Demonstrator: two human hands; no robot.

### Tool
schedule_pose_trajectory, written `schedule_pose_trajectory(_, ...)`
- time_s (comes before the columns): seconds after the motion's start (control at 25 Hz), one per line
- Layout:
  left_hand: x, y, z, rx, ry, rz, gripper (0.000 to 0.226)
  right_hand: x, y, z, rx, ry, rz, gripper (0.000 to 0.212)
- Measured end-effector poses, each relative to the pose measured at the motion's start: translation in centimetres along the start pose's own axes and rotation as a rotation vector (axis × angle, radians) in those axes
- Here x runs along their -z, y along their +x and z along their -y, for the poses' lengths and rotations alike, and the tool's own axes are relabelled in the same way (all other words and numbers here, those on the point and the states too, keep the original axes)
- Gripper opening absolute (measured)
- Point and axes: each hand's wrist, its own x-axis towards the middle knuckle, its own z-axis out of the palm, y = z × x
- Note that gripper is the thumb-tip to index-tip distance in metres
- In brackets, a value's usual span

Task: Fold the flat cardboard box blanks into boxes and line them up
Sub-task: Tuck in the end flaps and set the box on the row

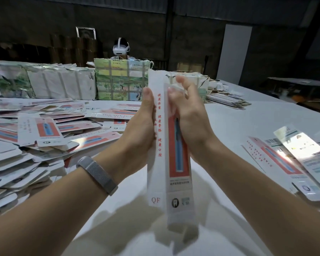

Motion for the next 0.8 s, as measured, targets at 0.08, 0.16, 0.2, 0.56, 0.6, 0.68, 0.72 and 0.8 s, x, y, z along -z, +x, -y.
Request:
schedule_pose_trajectory(0.08, -0.1, 0.4, 0.5, -0.156, 0.122, -0.113, 0.047, -0.3, -0.3, 0.0, 0.050, -0.037, -0.030, 0.044)
schedule_pose_trajectory(0.16, 0.2, 0.7, 0.9, -0.329, 0.188, -0.204, 0.019, -0.6, -0.5, 0.1, 0.071, -0.028, -0.068, 0.046)
schedule_pose_trajectory(0.2, 0.3, 0.8, 0.9, -0.380, 0.191, -0.208, 0.014, -0.7, -0.6, 0.1, 0.072, -0.009, -0.079, 0.046)
schedule_pose_trajectory(0.56, 0.0, 1.1, 1.1, -0.375, 0.310, -0.063, 0.061, -0.5, -0.4, 0.5, -0.007, 0.259, -0.069, 0.043)
schedule_pose_trajectory(0.6, -0.1, 0.9, 1.2, -0.396, 0.300, -0.078, 0.058, -0.5, -0.6, 0.5, -0.024, 0.272, -0.069, 0.035)
schedule_pose_trajectory(0.68, -0.5, 0.8, 1.2, -0.428, 0.308, -0.091, 0.053, -0.7, -0.7, 0.4, -0.038, 0.242, -0.087, 0.031)
schedule_pose_trajectory(0.72, -0.6, 0.7, 1.2, -0.434, 0.304, -0.082, 0.051, -0.7, -0.8, 0.4, -0.034, 0.227, -0.097, 0.031)
schedule_pose_trajectory(0.8, -0.6, 0.7, 1.0, -0.430, 0.246, -0.050, 0.047, -0.6, -0.7, 0.4, -0.016, 0.210, -0.093, 0.029)
